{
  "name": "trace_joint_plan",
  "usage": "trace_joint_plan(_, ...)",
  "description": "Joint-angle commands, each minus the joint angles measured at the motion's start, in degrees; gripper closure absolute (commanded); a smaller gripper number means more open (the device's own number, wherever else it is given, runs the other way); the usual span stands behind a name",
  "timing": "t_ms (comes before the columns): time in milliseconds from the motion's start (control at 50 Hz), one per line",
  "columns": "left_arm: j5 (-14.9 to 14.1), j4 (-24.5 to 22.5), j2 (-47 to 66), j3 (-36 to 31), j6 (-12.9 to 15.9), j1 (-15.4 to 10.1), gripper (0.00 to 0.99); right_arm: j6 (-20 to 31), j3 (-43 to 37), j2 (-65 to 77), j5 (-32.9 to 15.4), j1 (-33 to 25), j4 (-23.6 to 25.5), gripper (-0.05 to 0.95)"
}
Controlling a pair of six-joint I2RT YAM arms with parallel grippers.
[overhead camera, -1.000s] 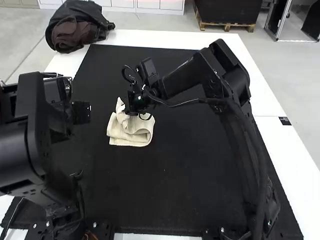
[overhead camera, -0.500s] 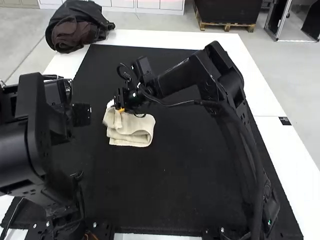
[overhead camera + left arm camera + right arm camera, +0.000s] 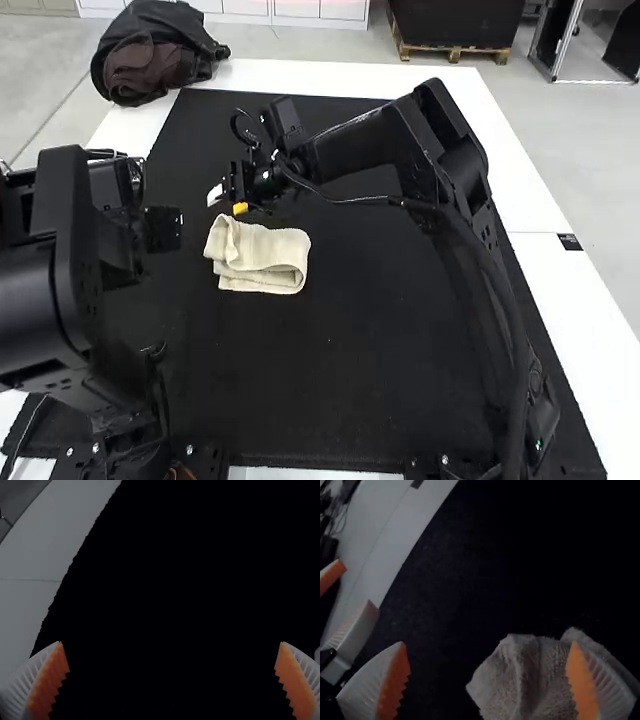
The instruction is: Fold the towel.
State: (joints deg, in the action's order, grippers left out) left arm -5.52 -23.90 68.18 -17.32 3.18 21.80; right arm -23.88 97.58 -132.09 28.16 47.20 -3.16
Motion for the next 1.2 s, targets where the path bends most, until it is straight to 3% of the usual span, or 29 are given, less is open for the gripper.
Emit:
trace_joint_plan(0, 0.6, -0.53, -1.3, 0.36, 0.51, 0.17, 0.03, 1.03, 0.95, 4.91, 0.84, -1.94, -0.18, 0.46)
trace_joint_plan(40, 0.6, -0.53, -1.3, 0.27, 0.51, 0.17, 0.03, 1.03, 0.07, 5.62, 0.84, -2.29, -0.09, 0.7)
trace_joint_plan(100, 0.51, -0.53, -1.3, 0.27, 0.51, 0.17, 0.03, 1.2, -0.99, 6.58, 0.75, -2.73, -0.18, 0.92)
trace_joint_plan(580, 0.07, -0.45, -1.3, -0.17, 0.6, 0.17, 0.03, 3.84, -12.85, 9.31, 3.74, -3.52, -0.97, 0.92)
trace_joint_plan(720, -0.02, -0.36, -1.3, -0.26, 0.6, 0.17, 0.03, 3.49, -15.4, 8.69, 3.83, -3.34, -5.02, 0.92)
trace_joint_plan(1180, -0.11, -0.18, -1.3, 0.01, 0.6, 0.52, 0.03, 2.35, -15.23, 4.12, 4.44, -2.02, -8.97, 0.92)
